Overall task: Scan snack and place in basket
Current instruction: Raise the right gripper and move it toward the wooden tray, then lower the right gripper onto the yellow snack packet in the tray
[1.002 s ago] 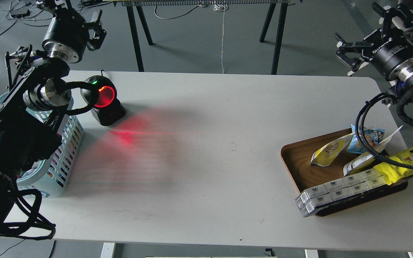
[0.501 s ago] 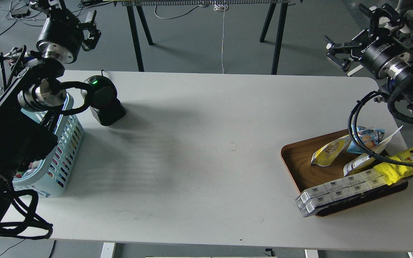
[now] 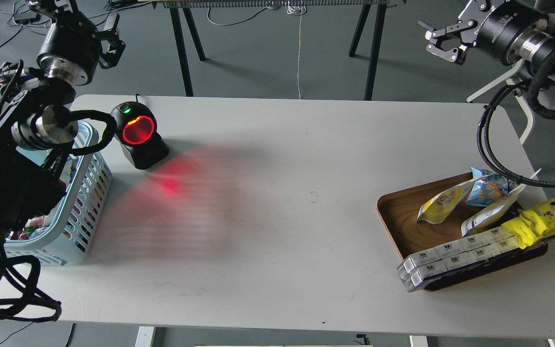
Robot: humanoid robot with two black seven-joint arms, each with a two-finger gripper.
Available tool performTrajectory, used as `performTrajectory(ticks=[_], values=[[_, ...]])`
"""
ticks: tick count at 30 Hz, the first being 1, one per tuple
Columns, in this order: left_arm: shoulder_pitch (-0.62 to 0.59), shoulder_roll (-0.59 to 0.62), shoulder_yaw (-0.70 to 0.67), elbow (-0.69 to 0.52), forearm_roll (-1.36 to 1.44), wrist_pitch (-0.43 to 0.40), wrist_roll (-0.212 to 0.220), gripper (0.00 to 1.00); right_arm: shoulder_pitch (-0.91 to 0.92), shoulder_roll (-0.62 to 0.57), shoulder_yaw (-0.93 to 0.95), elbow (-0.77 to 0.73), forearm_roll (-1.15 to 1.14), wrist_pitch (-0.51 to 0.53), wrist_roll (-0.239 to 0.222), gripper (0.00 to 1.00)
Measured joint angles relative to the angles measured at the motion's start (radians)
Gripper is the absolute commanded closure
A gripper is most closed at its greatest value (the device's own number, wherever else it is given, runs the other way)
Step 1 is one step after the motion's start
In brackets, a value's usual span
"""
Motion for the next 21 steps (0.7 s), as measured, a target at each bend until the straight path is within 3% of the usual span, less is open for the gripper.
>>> performTrajectory(ticks=[7, 13, 18, 21], values=[[0.0, 0.004, -0.001, 0.0, 0.0, 0.0, -0.005, 0.0, 0.279, -0.148, -0.288, 0.225, -0.023, -0.09, -0.028, 0.01], [0.0, 0.004, -0.003, -0.001, 0.0, 0.0, -0.009, 0.0, 0.623, -0.255, -0.629, 0.496, -0.102, -0.228, -0.141, 0.02], [0.0, 0.004, -0.005, -0.001, 0.0, 0.0, -0.011, 0.0, 0.929, -0.254, -0.957, 0.767, -0.073, -0.495, -0.223, 0.01], [0.001, 0.004, -0.006, -0.001, -0.001, 0.0, -0.012, 0.0, 1.019, -0.194, -1.098, 0.811, 0.058, -0.605, -0.293, 0.01]])
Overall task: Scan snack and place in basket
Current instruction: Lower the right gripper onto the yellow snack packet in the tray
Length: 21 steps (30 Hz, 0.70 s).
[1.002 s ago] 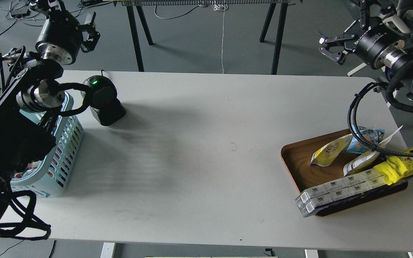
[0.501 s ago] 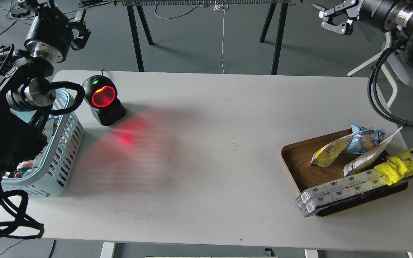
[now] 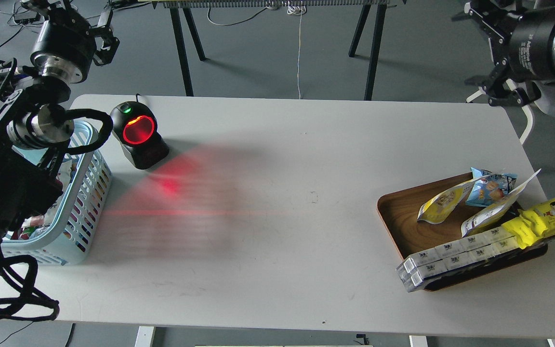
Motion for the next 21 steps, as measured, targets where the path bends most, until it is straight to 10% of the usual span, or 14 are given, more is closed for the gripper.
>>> performTrajectory(ticks=[9, 21], values=[[0.0, -0.002, 0.004, 0.0, 0.0, 0.0, 0.0, 0.0, 0.04, 0.001, -0.148, 0.007, 0.1, -0.088, -0.101, 0.01], [0.0, -0.003, 0.006, 0.0, 0.0, 0.002, 0.0, 0.0, -0.125, -0.014, -0.063, 0.005, 0.05, -0.064, -0.108, 0.01]])
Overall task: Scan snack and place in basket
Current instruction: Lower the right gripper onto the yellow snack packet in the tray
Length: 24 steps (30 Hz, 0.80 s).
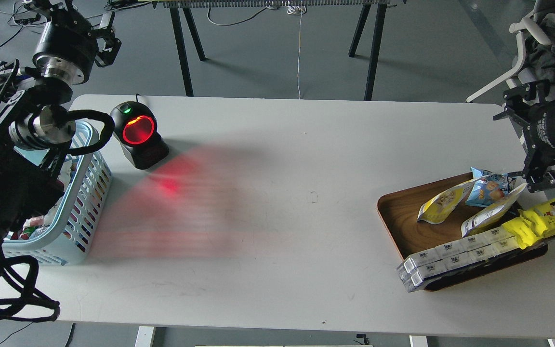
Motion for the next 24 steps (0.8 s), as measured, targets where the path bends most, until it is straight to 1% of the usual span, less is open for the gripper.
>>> performTrajectory(ticks=[7, 14, 21, 24], values=[[0.001, 0.002, 0.0, 0.0, 0.0, 0.0, 0.0, 0.0, -0.183, -0.001, 0.148, -0.006, -0.062, -0.032, 0.0, 0.02], [0.001, 0.001, 0.0, 0.0, 0.001, 0.0, 0.0, 0.0, -0.315, 0.002, 0.251, -0.021, -0.101, -0.077, 0.0, 0.03], [0.001, 0.001, 0.0, 0.0, 0.001, 0.0, 0.0, 0.0, -0.373, 0.008, 0.283, -0.051, -0.131, -0.094, 0.0, 0.08], [0.001, 0.001, 0.0, 0.0, 0.001, 0.0, 0.001, 0.0, -0.384, 0.009, 0.289, -0.057, -0.132, -0.094, 0.0, 0.15]])
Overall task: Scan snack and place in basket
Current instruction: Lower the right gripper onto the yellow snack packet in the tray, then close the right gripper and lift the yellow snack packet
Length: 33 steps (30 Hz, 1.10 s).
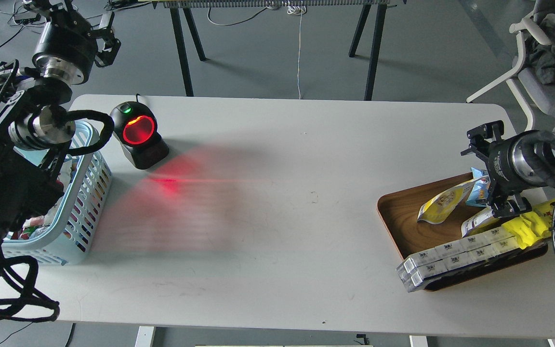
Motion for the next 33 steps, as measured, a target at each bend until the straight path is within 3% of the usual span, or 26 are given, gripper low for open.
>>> performTrajectory(ticks=[9, 14, 18, 33], values=[[0.0, -0.001, 0.001, 0.0, 0.0, 0.001, 0.0, 0.0, -0.038, 0.023, 0.015, -0.005, -0.009, -0.012, 0.0, 0.58], [0.0, -0.001, 0.0, 0.0, 0.0, 0.001, 0.0, 0.0, -0.056, 0.043, 0.016, -0.004, -0.031, -0.023, 0.0, 0.72], [0.0, 0.0, 0.0, 0.0, 0.001, 0.003, -0.001, 0.0, -0.063, 0.044, 0.027, -0.003, -0.034, -0.039, 0.001, 0.99], [0.001, 0.002, 0.0, 0.0, 0.001, 0.005, 0.0, 0.0, -0.08, 0.021, 0.075, 0.003, -0.035, -0.041, 0.002, 1.0]])
